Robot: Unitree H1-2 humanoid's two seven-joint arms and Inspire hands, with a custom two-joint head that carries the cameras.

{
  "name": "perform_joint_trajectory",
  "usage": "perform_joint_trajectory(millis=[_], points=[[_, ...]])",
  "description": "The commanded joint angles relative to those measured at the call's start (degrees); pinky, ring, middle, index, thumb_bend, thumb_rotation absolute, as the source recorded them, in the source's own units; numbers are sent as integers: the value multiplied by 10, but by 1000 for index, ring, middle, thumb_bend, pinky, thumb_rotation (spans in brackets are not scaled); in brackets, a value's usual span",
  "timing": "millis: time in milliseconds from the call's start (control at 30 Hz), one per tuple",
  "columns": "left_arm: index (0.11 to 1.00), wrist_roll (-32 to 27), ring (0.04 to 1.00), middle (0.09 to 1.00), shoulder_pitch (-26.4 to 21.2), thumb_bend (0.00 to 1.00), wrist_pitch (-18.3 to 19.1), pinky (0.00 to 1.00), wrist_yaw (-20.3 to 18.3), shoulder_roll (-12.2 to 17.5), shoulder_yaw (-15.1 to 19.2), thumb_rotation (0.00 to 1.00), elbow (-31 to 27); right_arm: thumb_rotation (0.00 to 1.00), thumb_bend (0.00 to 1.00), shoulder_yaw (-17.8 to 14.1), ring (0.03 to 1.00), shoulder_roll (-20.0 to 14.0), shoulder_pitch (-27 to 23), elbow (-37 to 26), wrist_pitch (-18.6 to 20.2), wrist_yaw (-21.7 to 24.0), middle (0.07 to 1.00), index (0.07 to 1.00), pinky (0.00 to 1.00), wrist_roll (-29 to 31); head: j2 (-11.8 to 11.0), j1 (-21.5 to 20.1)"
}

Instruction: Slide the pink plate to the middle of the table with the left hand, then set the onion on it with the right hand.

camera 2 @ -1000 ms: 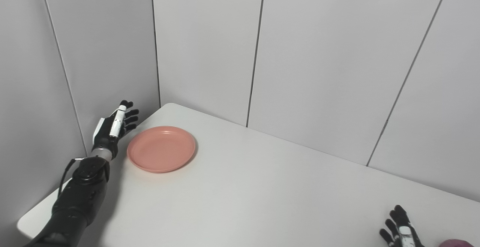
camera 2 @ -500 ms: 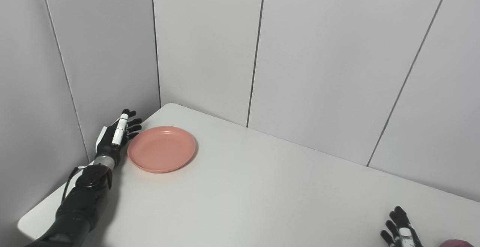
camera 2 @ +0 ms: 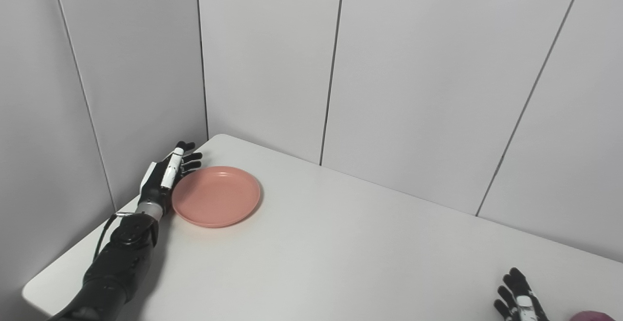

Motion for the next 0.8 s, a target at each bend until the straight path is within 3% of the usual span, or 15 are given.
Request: perform_joint_trajectory(millis=[0,167,500,767], points=[[834,1,809,802,-28,596,-5,808,-8,11,-5,1000,-12,795,483,-1,956,-2,-15,-25,8,-4,947,952,964,-1,1,0],[804,-9,771,771,-34,603,-8,770,-20,2,-4,1000,-7,796,451,-4,959,1,-15,-25,9,-5,948,952,982,2,2,-3],[845,-15,803,811,-26,598,39,802,-14,-21,-6,1000,-53,817,442,0,966,3,-14,-33,12,-9,949,957,997,-5,7,-12],[831,-10,812,801,-18,577,36,817,-19,-39,-19,1000,-70,830,418,1,989,6,-15,-35,14,-13,966,977,1000,-6,9,-16]])
